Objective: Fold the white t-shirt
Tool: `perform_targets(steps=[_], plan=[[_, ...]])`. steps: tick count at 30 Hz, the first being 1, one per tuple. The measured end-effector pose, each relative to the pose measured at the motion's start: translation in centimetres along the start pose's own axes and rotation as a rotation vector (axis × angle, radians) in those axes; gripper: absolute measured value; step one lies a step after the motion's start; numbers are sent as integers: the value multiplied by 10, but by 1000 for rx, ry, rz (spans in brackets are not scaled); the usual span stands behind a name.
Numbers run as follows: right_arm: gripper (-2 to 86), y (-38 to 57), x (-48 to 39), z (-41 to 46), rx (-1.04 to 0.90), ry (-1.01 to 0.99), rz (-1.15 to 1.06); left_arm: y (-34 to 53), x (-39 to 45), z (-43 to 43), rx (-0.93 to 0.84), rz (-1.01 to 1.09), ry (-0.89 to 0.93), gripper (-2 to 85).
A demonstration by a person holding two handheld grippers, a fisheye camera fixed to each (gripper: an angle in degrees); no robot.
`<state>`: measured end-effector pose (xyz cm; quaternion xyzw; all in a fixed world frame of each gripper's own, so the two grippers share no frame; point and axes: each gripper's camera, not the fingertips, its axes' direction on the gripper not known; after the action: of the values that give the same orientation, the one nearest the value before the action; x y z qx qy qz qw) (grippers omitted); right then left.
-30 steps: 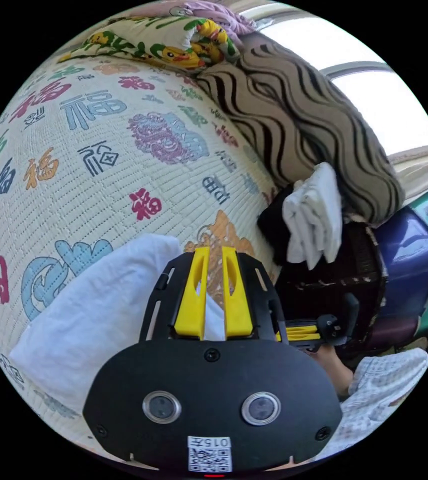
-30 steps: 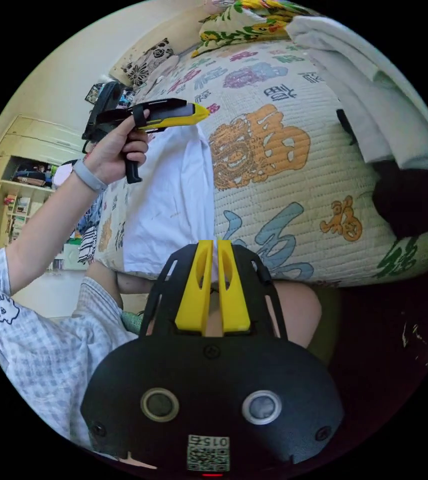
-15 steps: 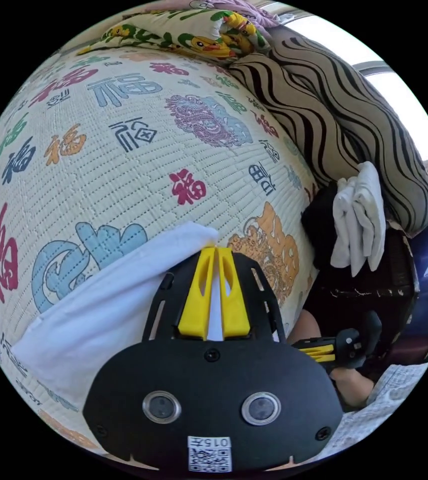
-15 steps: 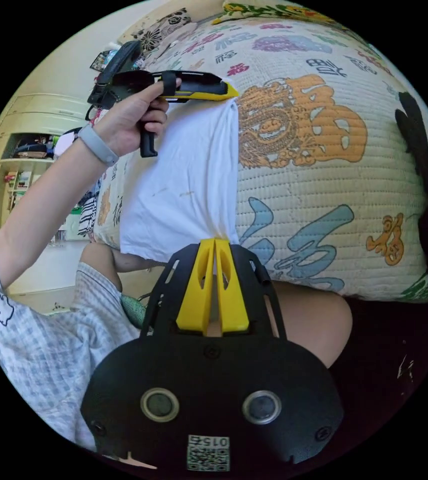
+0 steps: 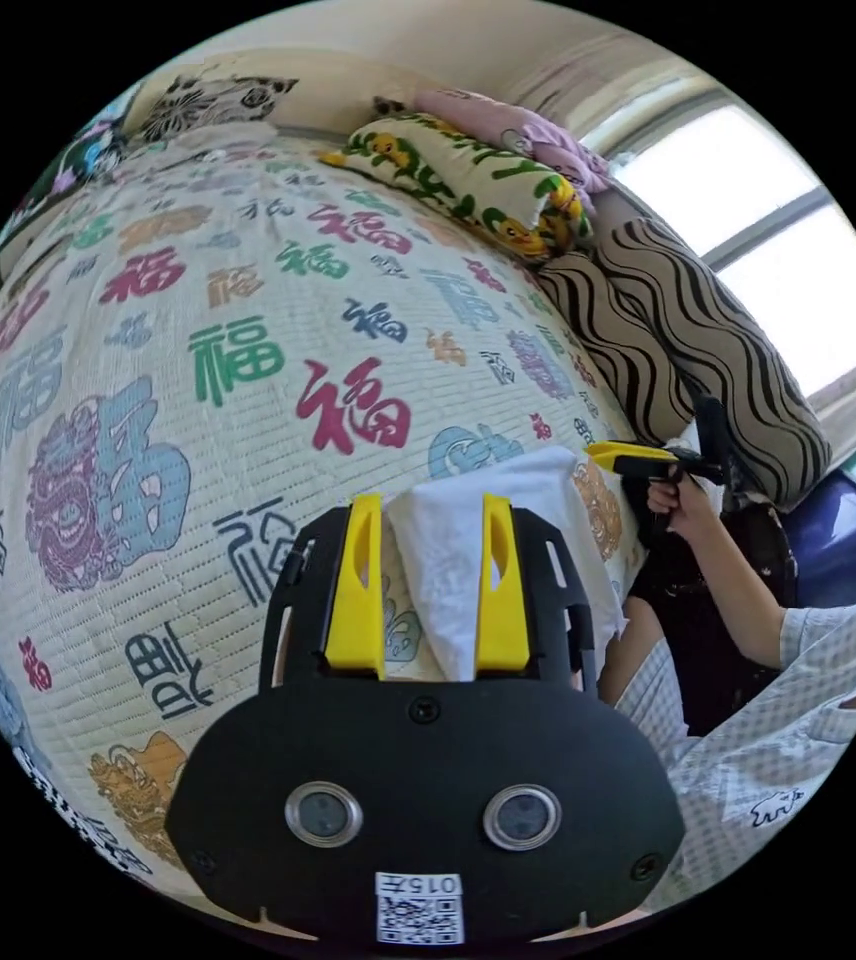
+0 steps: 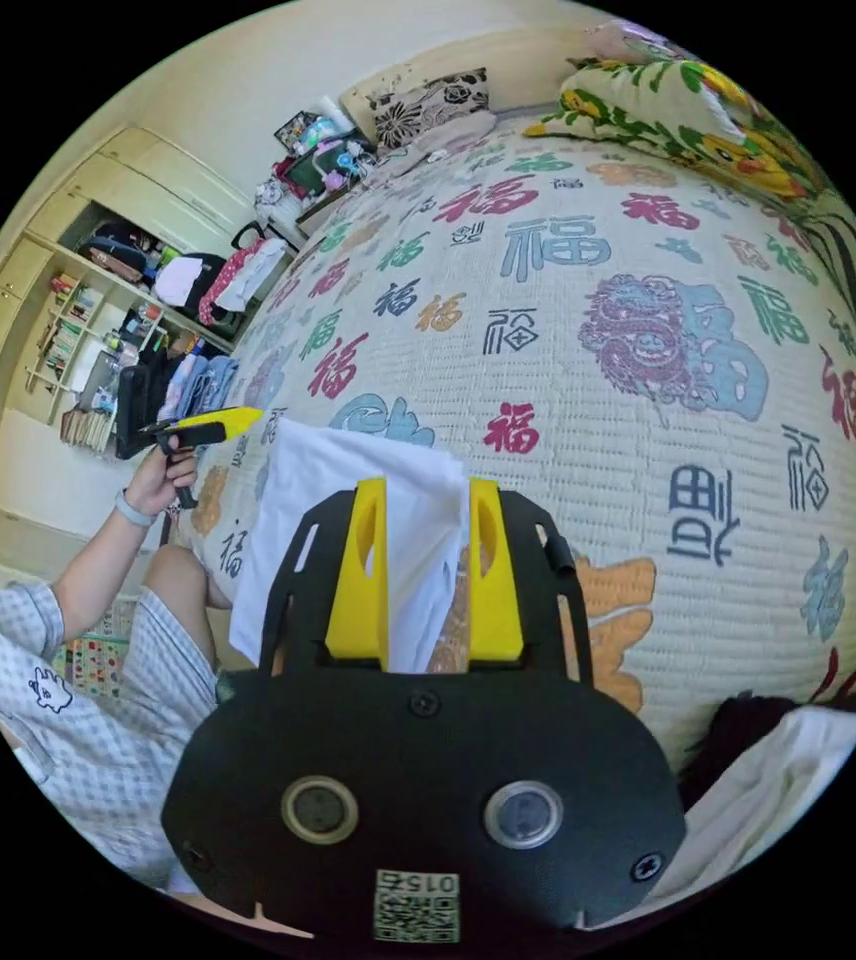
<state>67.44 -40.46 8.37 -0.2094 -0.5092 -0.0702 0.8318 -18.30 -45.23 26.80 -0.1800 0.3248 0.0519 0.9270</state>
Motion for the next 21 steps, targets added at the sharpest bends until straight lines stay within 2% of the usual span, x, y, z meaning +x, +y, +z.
perform_targets(steps=[4, 5, 7, 10, 15, 21], plan=[[104, -25, -1, 38, -225, -60, -24, -5, -15, 34, -102, -11, 73, 125], [97, -26, -4, 39, -231, -50, -40, -6, -15, 39, -117, -2, 86, 117], [69, -30, -6, 40, -264, -84, -56, -12, -12, 47, -173, 65, 105, 42], [54, -34, -2, 35, -280, -109, -45, -24, -19, 42, -211, 106, 141, 17], [50, -48, 0, 13, -143, -124, -7, -46, -39, 12, -99, 111, 176, 6], [50, -30, -24, -18, -28, -106, -112, -30, -26, -29, 35, 343, 195, 6]])
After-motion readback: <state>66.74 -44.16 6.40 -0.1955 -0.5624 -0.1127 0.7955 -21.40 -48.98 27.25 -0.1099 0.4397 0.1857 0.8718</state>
